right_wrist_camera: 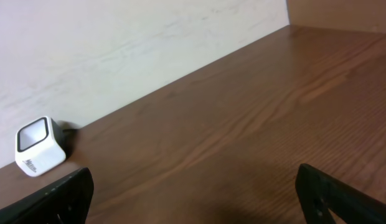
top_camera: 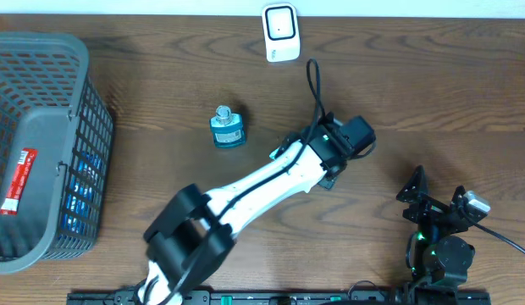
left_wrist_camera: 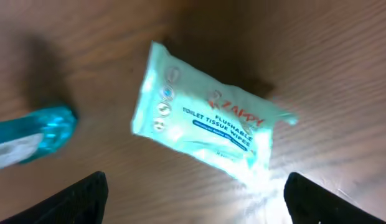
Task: Scan the item barcode
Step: 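Release the tissue pack onto the table right of the bottle, then move the left gripper back into the basket toward the Oreo pack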
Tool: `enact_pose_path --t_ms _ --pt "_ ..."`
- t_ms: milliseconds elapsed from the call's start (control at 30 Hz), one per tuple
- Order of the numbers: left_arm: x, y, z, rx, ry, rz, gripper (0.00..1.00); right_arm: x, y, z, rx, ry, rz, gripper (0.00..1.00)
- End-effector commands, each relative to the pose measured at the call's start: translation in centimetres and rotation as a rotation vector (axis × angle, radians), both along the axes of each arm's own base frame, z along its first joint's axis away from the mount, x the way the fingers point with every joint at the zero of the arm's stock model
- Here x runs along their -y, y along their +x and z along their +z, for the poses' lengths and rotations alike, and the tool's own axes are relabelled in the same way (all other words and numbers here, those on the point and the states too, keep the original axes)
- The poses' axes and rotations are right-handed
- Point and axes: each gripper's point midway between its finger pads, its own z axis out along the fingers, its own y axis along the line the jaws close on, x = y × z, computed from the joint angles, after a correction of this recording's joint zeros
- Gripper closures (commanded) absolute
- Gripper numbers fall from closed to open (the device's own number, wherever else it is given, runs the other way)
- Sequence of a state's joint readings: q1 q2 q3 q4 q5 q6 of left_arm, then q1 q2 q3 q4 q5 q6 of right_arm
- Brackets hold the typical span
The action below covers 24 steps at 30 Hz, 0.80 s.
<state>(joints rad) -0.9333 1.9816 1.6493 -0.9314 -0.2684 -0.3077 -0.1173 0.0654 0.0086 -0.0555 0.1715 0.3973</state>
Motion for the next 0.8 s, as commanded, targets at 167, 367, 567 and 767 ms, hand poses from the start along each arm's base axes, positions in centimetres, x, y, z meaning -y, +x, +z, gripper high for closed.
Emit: enact_pose_path --t_ms 167,367,567,767 --pt "-2.6 -0.2 20.6 0.314 -0.299 -0.039 0.00 -0.3 0.1 -0.2 -0.010 -0.012 0.013 0.01" --pt "-15.4 0.3 32.6 0.637 -0.430 0.238 0.02 -0.3 0.1 -0.2 -0.010 -0.012 0.013 0.01" --pt "-30.6 -1.4 36.7 0.841 -0.379 0.657 0.02 -0.3 0.1 -0.2 -0.010 -0.012 0.013 0.01" --pt "-39.9 -4.2 35.0 0.836 -0.246 0.986 0.02 -0.3 0.1 -0.2 -0.010 -0.012 0.013 0.01"
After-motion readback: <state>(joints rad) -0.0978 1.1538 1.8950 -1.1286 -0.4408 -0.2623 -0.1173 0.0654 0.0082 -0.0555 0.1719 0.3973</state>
